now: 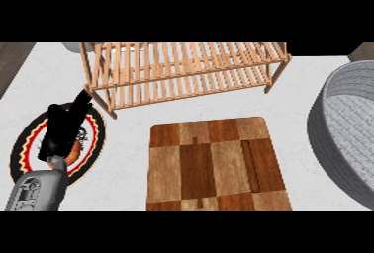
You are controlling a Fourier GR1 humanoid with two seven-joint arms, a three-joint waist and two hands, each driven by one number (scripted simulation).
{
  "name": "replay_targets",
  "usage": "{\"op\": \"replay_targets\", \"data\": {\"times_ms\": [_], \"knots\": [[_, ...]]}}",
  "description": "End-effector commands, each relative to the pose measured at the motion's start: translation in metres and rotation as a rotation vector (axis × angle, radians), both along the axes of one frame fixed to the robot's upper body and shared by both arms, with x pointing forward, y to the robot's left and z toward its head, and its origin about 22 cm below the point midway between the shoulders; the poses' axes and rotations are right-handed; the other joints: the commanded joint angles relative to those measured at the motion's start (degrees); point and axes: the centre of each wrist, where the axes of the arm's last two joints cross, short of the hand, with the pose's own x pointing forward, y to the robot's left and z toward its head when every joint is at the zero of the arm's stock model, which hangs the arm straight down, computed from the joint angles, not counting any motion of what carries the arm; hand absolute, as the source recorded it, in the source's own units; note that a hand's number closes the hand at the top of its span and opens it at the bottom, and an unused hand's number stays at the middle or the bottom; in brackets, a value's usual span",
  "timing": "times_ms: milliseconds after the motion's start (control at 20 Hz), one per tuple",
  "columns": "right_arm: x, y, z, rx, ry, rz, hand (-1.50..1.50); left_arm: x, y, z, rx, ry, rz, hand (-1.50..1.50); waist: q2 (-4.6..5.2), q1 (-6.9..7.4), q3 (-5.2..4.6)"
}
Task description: Pick the lemon from the cutting board and place it in the basket
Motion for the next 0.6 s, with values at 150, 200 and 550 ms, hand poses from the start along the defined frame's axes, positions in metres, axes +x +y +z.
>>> {"op": "replay_targets", "data": {"times_ms": [150,200,550], "knots": [[0.008,-0.074,-0.002,-0.105,0.178,-0.191,1.50,-0.007,0.006,-0.003,0.011,0.002,-0.005,0.00,0.16,0.65,0.11],[-0.003,-0.089,0.012,-0.102,0.164,-0.196,1.50,-0.010,0.002,0.000,0.004,-0.002,-0.007,0.00,0.01,0.55,0.11],[-0.002,-0.158,-0.019,-0.074,0.167,-0.121,1.50,-0.011,0.006,0.004,0.011,-0.012,-0.002,0.00,0.12,0.78,0.12]]}}
